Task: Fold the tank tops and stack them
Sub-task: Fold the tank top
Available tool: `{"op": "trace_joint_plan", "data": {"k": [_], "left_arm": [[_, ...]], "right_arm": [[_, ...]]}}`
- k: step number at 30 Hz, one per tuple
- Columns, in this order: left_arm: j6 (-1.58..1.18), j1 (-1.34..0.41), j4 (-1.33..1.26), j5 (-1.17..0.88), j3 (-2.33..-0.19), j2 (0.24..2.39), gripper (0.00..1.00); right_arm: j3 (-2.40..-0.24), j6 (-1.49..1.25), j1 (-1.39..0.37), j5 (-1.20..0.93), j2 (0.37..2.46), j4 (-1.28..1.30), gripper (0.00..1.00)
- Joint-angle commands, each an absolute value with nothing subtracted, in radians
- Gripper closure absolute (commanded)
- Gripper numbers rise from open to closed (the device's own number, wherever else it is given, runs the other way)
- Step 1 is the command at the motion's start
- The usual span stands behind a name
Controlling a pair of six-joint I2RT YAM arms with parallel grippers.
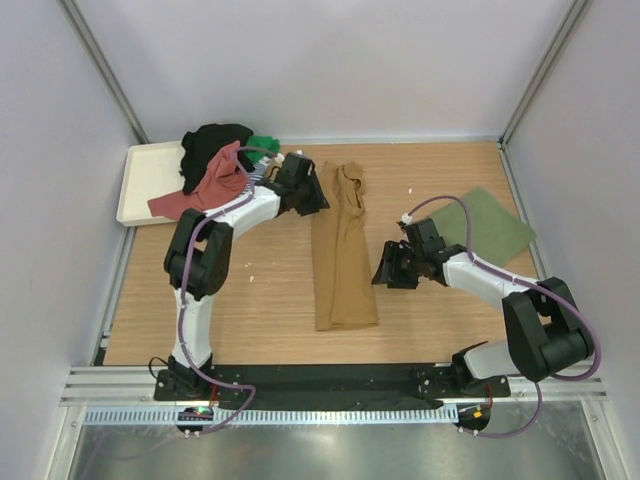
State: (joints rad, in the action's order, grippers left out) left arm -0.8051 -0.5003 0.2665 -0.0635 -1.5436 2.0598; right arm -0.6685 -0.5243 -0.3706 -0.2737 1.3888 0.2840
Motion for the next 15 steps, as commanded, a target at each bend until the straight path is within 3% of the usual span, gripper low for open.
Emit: {"op": "trace_joint_plan", "data": {"k": [1, 15], "left_arm": [[-0.782, -0.503, 0.267, -0.139, -1.685, 2.129, 0.64], [-0.701, -0.59, 0.46, -0.009, -2.003, 2.318, 0.48]], "right_arm": [[-0.65, -0.526, -0.38, -0.299, 1.35, 0.244, 0.47], [-0.638, -0.517, -0.383, -0.302, 1.347, 0.249, 0.5]]}}
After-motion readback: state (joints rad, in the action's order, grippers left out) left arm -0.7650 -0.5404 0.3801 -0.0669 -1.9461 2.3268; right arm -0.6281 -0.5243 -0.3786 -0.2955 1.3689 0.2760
